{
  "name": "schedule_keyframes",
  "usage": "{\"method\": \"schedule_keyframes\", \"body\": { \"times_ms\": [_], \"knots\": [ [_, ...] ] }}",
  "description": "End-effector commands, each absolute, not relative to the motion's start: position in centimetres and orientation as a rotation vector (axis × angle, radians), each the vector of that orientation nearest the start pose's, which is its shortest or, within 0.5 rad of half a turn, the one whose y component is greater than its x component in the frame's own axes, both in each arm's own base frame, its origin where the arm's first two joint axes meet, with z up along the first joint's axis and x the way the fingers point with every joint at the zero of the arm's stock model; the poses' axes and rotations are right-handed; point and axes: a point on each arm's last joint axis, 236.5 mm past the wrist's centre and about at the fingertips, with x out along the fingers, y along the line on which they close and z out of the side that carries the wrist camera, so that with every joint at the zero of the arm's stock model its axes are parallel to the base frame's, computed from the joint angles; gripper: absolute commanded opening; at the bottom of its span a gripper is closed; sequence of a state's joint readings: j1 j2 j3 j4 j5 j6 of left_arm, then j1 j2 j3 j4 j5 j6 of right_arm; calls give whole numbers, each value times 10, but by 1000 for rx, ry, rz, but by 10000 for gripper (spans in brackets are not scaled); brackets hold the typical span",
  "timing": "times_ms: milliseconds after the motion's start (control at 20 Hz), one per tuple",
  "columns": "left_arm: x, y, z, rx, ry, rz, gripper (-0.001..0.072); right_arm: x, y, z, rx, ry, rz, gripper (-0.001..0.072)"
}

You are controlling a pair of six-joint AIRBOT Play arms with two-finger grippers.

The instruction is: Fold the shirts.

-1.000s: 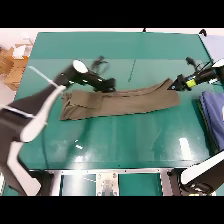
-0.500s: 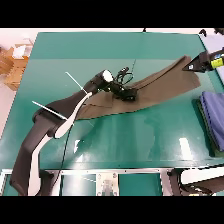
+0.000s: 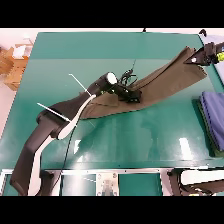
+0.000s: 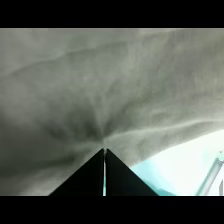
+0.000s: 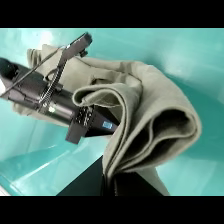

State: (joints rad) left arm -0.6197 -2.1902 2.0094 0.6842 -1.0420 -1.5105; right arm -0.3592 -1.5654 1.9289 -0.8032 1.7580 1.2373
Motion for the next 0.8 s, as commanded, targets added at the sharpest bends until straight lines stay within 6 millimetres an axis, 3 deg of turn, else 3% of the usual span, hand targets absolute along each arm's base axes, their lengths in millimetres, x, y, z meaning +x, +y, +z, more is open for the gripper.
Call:
{"method": "schedule_keyframes", "body": {
  "times_ms": [0, 150, 250, 400, 500, 650, 750],
  "knots": [
    [404, -463, -26, -501, 1415, -995, 22, 420, 30, 185, 339, 1114, 641, 18],
    [435, -395, 24, -464, 1359, -957, 21, 426, 69, 183, 347, 1116, 679, 18],
    [465, -320, 55, -389, 1298, -821, 21, 433, 114, 174, 368, 1125, 710, 18],
    [480, -195, 93, -309, 1273, -575, 21, 433, 205, 157, 382, 1121, 778, 18],
    [477, -135, 122, -317, 1237, -469, 21, 427, 267, 149, 398, 1108, 816, 18],
    [474, -82, 155, -361, 1166, -387, 22, 415, 355, 118, 392, 1113, 879, 19],
    [472, -65, 161, -376, 1151, -363, 22, 407, 410, 79, 388, 1123, 898, 19]
  ]
}}
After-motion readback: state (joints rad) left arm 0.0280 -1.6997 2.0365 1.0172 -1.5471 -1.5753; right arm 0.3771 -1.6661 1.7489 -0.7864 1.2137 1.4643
